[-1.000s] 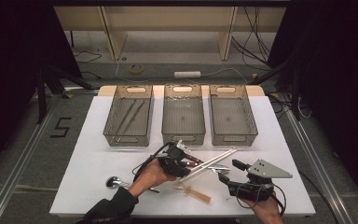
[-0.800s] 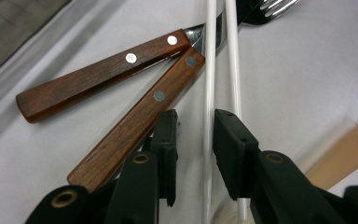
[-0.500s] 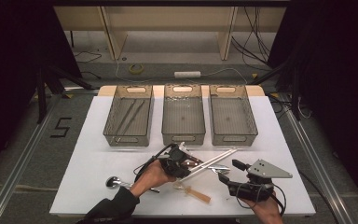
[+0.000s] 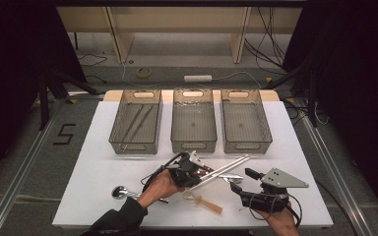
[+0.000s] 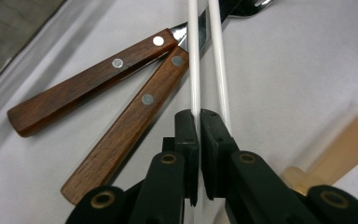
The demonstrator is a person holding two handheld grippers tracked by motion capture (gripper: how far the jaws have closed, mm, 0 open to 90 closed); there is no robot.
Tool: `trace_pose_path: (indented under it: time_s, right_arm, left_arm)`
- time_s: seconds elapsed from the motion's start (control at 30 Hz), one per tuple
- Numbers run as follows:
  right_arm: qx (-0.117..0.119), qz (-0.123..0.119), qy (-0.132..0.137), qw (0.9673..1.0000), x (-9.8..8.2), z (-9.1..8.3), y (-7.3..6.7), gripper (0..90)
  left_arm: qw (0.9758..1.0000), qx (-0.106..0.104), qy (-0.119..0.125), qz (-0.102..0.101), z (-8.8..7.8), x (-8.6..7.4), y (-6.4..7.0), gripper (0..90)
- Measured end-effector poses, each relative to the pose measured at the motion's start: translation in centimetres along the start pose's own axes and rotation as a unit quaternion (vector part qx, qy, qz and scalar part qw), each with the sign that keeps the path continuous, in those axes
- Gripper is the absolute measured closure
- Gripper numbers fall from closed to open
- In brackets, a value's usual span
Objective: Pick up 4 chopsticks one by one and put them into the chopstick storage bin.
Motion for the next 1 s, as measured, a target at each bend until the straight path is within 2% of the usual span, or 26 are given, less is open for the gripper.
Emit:
trace_pose_path:
  time_s: [0.23, 0.53, 0.8, 1.0]
  right_arm:
    - [-0.001, -0.001, -0.001, 1.0, 0.0, 0.0, 0.0, 30.5]
    - [-0.001, -0.002, 0.001, 1.0, 0.1, 0.0, 0.0, 30.5]
    - [-0.002, -0.001, 0.0, 1.0, 0.0, -0.1, 0.1, 30.5]
    - [-0.003, -0.001, -0.001, 1.0, 0.0, -0.1, 0.1, 30.5]
  left_arm:
    - [1.0, 0.004, 0.007, 0.0, -0.6, -0.1, -0.4, 86.3]
    - [0.9996, -0.003, 0.021, 0.017, -2.1, 0.3, 0.5, 86.4]
    - [0.999, -0.009, 0.039, 0.021, -4.2, 0.8, 0.5, 86.3]
    - [0.9982, -0.004, 0.056, 0.021, -5.6, 1.3, 0.5, 86.3]
Point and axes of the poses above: each handheld gripper's, and its own axes: z roughly forward along the jaws, x roughly out of its top, y roughly to its right, the point moved 7 cm from there along z, roughly forward along the jaws, and after that the axes turned 3 degrees about z, right-handed, at the moved point
